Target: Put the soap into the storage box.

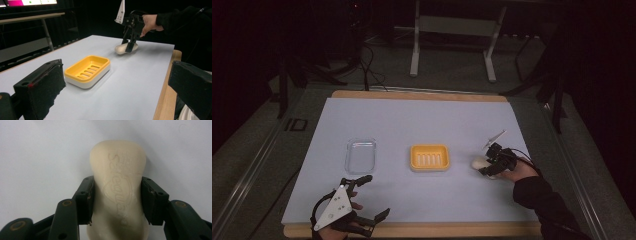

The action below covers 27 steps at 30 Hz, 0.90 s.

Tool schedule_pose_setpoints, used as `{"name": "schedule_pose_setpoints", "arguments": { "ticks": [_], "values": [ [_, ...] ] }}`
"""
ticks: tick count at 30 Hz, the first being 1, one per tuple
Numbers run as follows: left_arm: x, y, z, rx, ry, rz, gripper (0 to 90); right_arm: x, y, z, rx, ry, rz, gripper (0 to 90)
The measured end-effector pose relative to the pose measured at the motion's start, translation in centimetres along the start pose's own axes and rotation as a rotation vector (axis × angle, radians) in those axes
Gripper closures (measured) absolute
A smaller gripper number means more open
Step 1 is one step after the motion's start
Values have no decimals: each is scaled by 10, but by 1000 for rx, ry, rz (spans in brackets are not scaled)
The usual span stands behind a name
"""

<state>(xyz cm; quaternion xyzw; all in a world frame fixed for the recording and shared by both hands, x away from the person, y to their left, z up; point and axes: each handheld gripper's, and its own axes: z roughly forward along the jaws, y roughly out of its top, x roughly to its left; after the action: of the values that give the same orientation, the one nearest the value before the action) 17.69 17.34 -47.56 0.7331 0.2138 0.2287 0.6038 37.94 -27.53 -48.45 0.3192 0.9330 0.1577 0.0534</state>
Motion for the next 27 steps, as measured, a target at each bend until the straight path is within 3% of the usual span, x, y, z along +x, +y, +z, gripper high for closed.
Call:
{"name": "schedule_pose_setpoints", "arguments": {
  "ticks": [2,10,20,27],
  "values": [
    [0,0,0,1,0,0,8,-3,0,-2,-8,-6,-13,490],
    [0,0,0,1,0,0,7,-10,0,-12,-13,42,-109,490],
    [0,0,1,5,0,1,7,-9,9,-22,18,96,-262,490],
    [0,0,1,8,-1,1,7,-8,19,-29,48,110,-332,490]
  ]
}}
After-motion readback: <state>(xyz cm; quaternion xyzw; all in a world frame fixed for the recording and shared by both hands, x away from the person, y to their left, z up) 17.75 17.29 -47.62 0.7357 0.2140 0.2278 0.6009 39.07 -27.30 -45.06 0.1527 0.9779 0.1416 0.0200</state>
